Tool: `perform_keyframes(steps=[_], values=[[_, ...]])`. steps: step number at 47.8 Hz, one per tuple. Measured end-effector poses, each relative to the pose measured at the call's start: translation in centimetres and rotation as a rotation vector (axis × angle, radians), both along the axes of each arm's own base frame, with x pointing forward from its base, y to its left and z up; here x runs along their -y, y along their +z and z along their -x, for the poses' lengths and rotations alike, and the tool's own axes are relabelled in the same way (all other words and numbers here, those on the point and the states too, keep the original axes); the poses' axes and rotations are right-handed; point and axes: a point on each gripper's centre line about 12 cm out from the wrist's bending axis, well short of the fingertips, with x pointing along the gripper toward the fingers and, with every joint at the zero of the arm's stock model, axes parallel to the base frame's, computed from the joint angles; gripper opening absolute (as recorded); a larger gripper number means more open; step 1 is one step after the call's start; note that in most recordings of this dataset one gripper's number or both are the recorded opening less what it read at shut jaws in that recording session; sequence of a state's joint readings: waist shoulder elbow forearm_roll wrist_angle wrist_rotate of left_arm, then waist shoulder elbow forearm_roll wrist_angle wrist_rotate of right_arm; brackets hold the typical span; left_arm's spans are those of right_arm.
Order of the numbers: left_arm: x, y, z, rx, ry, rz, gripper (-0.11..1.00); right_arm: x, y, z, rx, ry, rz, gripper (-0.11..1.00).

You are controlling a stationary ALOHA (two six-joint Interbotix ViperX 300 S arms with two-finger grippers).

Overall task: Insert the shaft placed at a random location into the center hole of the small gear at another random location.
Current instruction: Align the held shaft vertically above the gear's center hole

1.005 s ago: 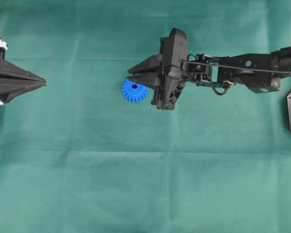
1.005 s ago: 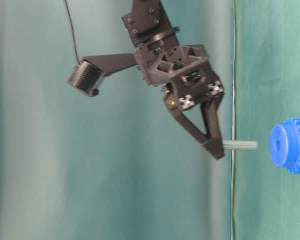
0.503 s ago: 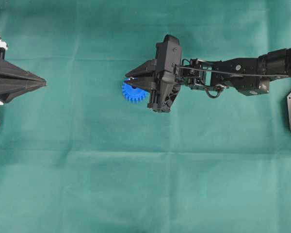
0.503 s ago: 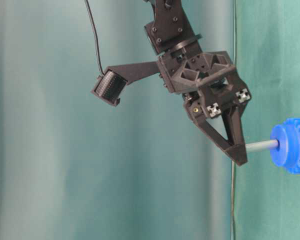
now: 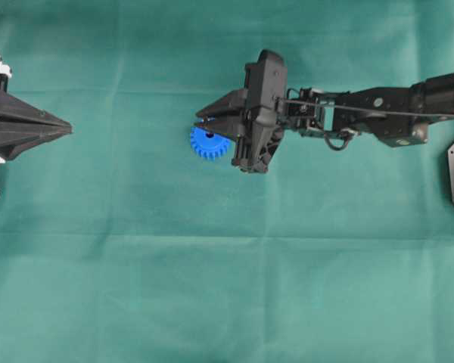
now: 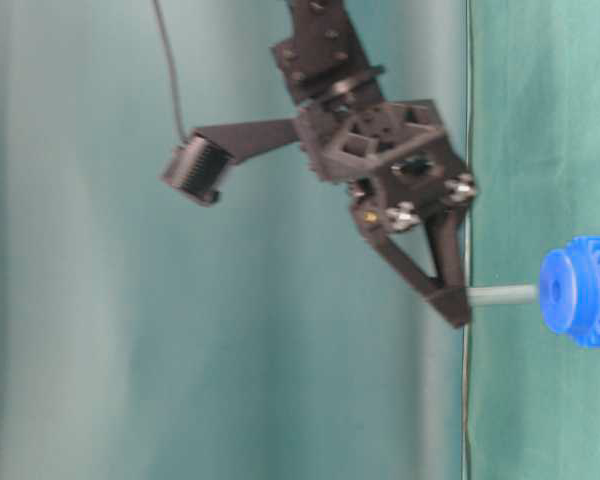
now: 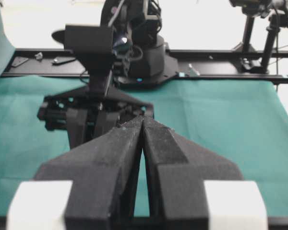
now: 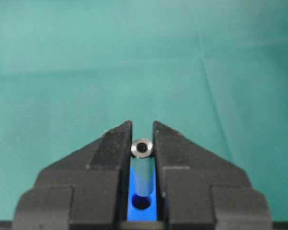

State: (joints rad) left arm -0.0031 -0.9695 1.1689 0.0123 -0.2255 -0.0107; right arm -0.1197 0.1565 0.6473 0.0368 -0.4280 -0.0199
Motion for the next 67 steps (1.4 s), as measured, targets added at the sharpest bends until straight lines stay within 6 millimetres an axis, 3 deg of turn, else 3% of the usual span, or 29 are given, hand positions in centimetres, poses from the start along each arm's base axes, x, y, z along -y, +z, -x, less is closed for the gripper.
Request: perform_keyframes(steps=[6, 22, 45, 67], values=[[0.0, 0.0, 0.0, -0.002, 0.0, 0.0, 0.0, 0.0, 0.8, 0.1, 0.015, 0.0, 0.002, 0.13], [0.0, -0.1, 0.0, -0.003, 0.0, 0.0, 0.0, 0.0, 0.6, 0.1, 0.009, 0.0, -0.001, 0.13], [0.0, -0.1, 0.0, -0.003, 0.0, 0.0, 0.0, 0.0, -3.0, -0.2, -0.05, -0.004, -0.01, 0.13], [0.0, 0.0, 0.0, 0.0, 0.0, 0.0, 0.0, 0.1, -4.6, -0.2, -0.073, -0.012, -0.021, 0.13]])
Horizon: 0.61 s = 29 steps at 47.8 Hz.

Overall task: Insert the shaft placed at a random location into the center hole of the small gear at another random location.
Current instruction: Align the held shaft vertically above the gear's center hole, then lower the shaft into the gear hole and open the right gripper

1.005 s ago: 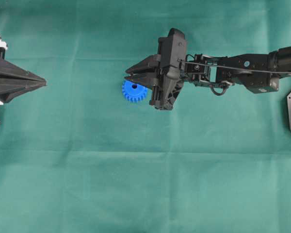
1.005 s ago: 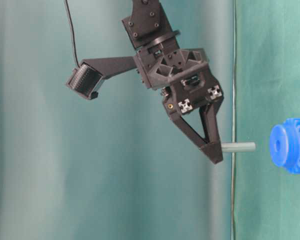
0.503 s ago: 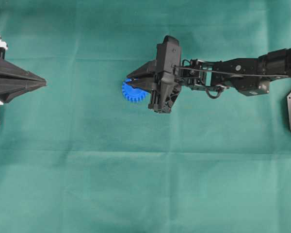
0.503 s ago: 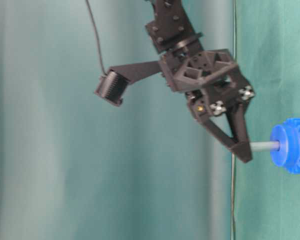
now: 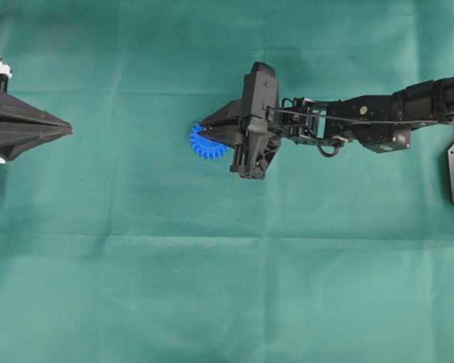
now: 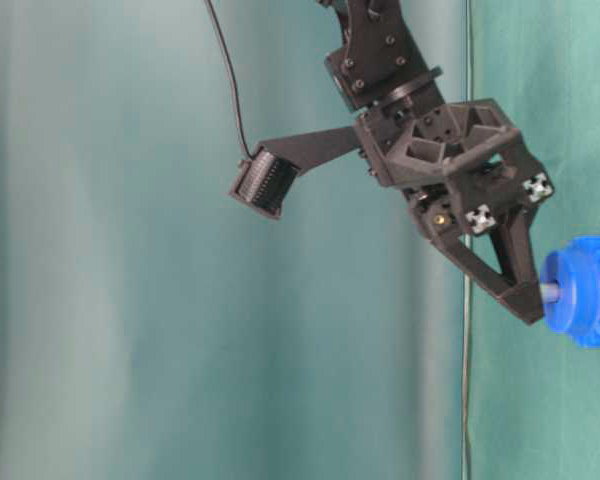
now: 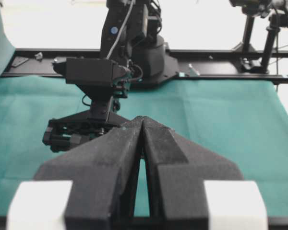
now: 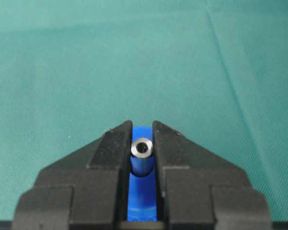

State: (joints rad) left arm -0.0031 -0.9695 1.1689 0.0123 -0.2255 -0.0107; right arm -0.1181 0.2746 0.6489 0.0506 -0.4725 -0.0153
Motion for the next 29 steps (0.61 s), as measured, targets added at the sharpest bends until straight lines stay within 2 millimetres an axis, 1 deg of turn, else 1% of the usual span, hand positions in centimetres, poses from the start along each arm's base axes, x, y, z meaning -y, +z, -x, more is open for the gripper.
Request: perform_keyframes(steps=[29], values=[[0.0, -0.03, -0.02, -0.002, 0.0, 0.001, 0.0, -0.05, -0.26, 0.01, -0.006, -0.002, -0.004, 0.13]])
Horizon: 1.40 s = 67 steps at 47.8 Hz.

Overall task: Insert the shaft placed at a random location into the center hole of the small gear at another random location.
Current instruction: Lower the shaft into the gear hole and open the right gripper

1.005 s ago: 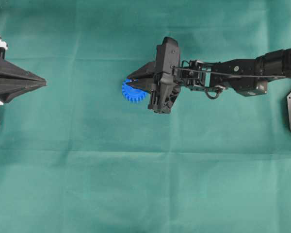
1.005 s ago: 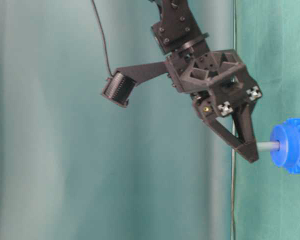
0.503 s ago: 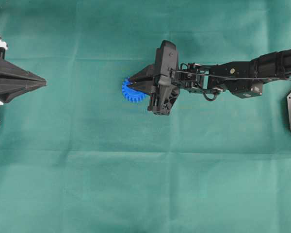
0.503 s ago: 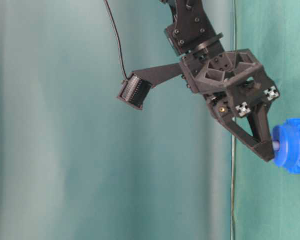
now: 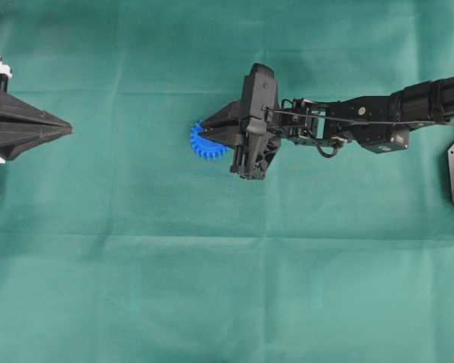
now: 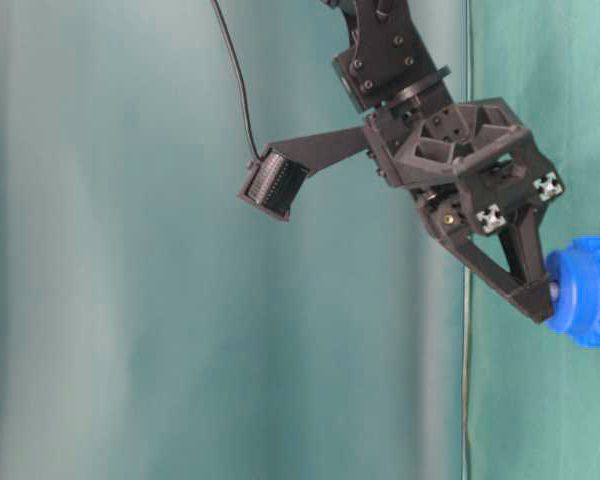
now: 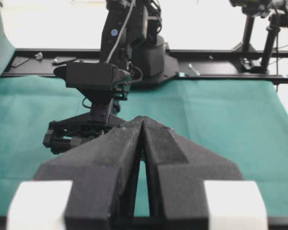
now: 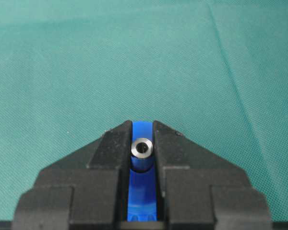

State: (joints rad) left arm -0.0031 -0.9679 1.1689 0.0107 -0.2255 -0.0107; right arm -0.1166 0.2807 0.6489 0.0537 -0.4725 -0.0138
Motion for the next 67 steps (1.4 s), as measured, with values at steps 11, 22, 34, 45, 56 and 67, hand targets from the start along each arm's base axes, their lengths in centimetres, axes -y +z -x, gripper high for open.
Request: perform_keyframes(steps=[11, 22, 34, 45, 56, 67], values=[[0.0, 0.0, 0.0, 0.002, 0.0, -0.001, 0.0, 0.1, -0.1, 0.0, -0.002, -0.002, 0.0, 0.16], [0.0, 0.0, 0.0, 0.002, 0.0, -0.001, 0.0, 0.1, 0.0, 0.0, 0.0, -0.002, 0.0, 0.81], [0.0, 0.0, 0.0, 0.0, 0.0, -0.002, 0.0, 0.1, 0.0, 0.0, -0.002, -0.001, 0.0, 0.76], [0.0, 0.0, 0.0, 0.002, 0.0, -0.001, 0.0, 0.0, 2.2, 0.2, 0.01, 0.0, -0.001, 0.76], [0.0, 0.0, 0.0, 0.002, 0.0, -0.001, 0.0, -0.1, 5.5, 0.6, 0.049, 0.003, 0.002, 0.76], [0.0, 0.0, 0.0, 0.0, 0.0, -0.002, 0.0, -0.2, 6.6, 1.4, 0.06, 0.004, 0.003, 0.76]])
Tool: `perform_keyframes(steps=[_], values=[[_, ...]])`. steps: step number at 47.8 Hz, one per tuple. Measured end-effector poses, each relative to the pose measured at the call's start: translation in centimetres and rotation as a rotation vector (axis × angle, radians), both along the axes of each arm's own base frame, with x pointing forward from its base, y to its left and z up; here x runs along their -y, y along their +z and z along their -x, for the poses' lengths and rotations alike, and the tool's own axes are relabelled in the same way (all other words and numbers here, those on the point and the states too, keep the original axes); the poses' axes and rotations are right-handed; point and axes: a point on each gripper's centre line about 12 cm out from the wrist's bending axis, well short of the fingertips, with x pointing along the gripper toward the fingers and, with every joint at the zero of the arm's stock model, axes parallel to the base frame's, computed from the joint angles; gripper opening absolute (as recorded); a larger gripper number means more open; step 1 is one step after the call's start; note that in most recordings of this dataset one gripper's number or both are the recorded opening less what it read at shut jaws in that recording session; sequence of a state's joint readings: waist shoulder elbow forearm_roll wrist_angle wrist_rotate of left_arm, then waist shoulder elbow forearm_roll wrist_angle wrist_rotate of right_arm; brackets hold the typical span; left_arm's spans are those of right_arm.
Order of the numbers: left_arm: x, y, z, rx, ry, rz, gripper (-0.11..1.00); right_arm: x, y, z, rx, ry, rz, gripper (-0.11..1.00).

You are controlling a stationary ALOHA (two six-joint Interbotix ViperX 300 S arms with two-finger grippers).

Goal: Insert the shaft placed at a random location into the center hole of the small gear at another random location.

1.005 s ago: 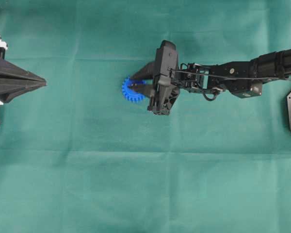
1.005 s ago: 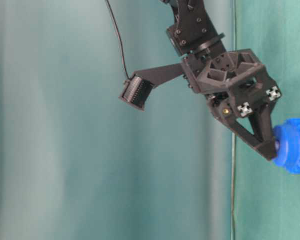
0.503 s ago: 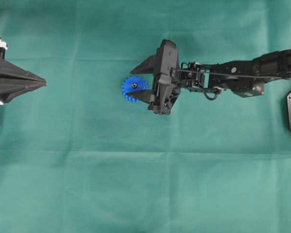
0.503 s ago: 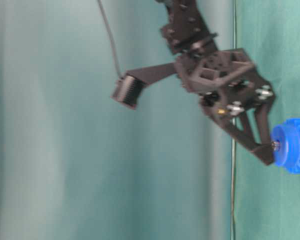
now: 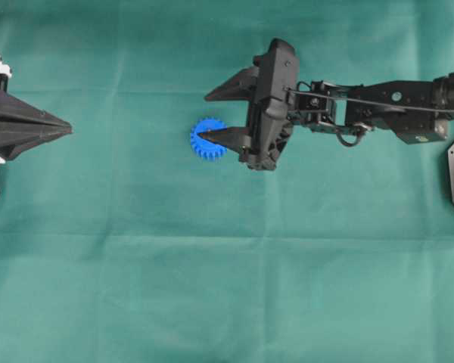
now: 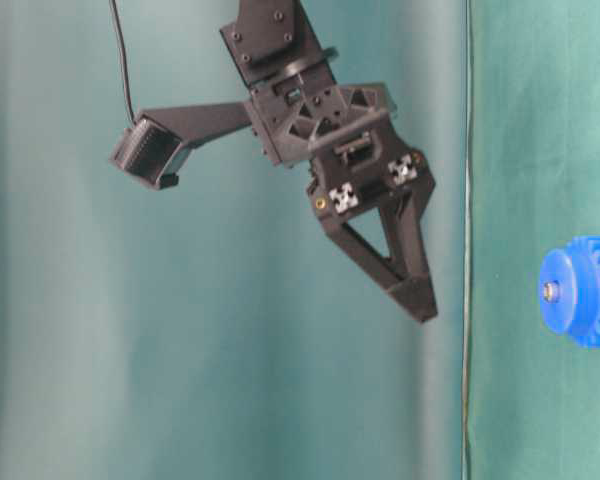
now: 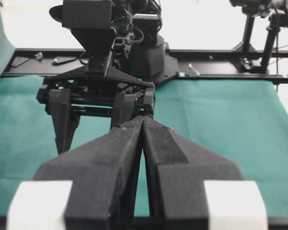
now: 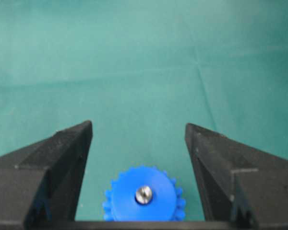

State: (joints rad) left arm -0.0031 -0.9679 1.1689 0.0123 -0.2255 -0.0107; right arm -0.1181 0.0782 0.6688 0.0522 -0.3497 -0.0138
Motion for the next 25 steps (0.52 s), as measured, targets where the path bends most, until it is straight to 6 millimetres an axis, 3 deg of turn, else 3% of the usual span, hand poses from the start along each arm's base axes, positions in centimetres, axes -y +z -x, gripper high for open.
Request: perform_keyframes(steps=[11, 25], values=[[0.0, 0.0, 0.0, 0.002, 0.0, 0.0, 0.0, -0.2, 0.8, 1.9, 0.008, 0.0, 0.001, 0.76], [0.0, 0.0, 0.0, 0.0, 0.0, 0.0, 0.0, -0.7, 2.5, 5.9, 0.041, 0.0, 0.005, 0.76]])
